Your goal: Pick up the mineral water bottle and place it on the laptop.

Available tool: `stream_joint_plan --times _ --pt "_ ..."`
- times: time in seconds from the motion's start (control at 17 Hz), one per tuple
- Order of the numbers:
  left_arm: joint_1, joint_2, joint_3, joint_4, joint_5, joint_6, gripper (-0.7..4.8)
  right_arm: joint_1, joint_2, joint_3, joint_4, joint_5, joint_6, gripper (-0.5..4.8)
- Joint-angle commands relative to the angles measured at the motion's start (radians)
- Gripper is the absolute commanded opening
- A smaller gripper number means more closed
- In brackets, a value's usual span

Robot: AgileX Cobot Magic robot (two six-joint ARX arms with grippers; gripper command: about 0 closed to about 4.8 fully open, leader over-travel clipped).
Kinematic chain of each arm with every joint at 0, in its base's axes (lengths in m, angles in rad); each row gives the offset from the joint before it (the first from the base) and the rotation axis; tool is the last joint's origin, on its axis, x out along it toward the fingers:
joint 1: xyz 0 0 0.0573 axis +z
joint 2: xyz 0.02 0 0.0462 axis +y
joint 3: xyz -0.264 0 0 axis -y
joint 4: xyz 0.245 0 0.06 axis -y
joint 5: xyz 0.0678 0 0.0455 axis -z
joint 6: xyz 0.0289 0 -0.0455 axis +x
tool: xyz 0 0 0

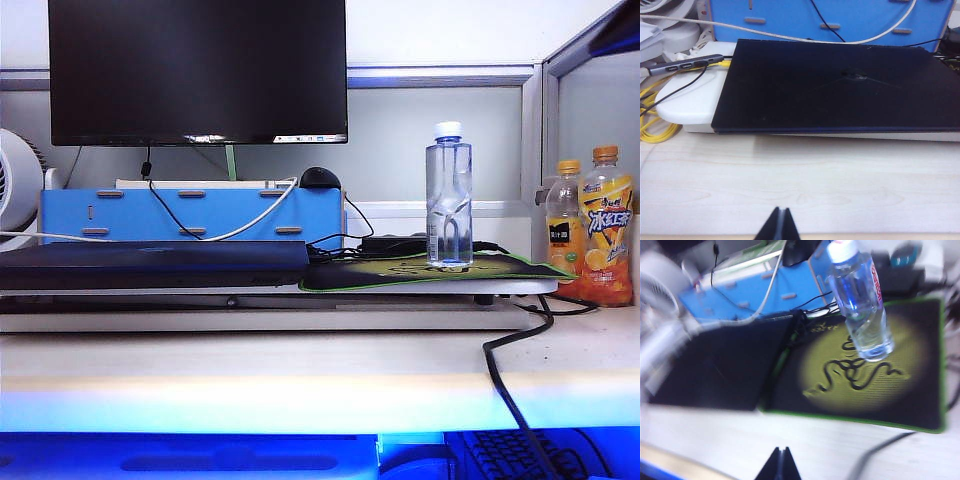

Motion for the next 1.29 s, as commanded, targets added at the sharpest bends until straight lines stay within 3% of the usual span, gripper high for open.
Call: stream_joint_plan --times 0.06,0.23,0.35,0.41,0.53,0.7,0.76,0.88,1.06,1.17,1.29 --pt "0.0 -0.002 0.002 0.008 0.003 0.001 -0.02 0.0 0.043 0.013 0.083 -0.006 0.196 -0.05" --pt "0.0 -0.002 0.002 0.008 0.003 0.001 -0.02 0.0 0.042 0.013 0.08 -0.006 0.185 -0.05" --pt "0.0 -0.002 0.002 0.008 0.003 0.001 -0.02 0.001 0.042 0.013 0.087 -0.003 0.073 0.14" --pt "0.0 -0.002 0.002 0.008 0.003 0.001 -0.02 0.001 0.042 0.013 0.086 -0.019 -0.021 1.28" --pt "0.0 -0.002 0.002 0.008 0.003 0.001 -0.02 0.001 0.042 0.013 0.086 -0.014 -0.11 4.79" --pt "0.0 -0.002 0.002 0.008 0.003 0.001 -0.02 0.016 0.046 0.013 0.085 0.066 -0.261 4.79" --pt "0.0 -0.002 0.002 0.008 0.003 0.001 -0.02 0.053 0.074 0.013 0.11 0.148 -0.333 4.79" --pt "0.0 -0.002 0.002 0.008 0.003 0.001 -0.02 0.092 0.138 0.013 0.154 0.21 -0.347 4.79" --pt "0.0 -0.002 0.002 0.008 0.003 0.001 -0.02 0.19 0.339 0.016 0.379 0.301 -0.348 4.79" --pt "0.0 -0.002 0.002 0.008 0.003 0.001 -0.02 0.212 0.443 0.016 0.564 0.344 -0.37 4.79" --pt "0.0 -0.002 0.002 0.008 0.003 0.001 -0.02 0.212 0.504 0.037 0.61 0.374 -0.388 4.79"
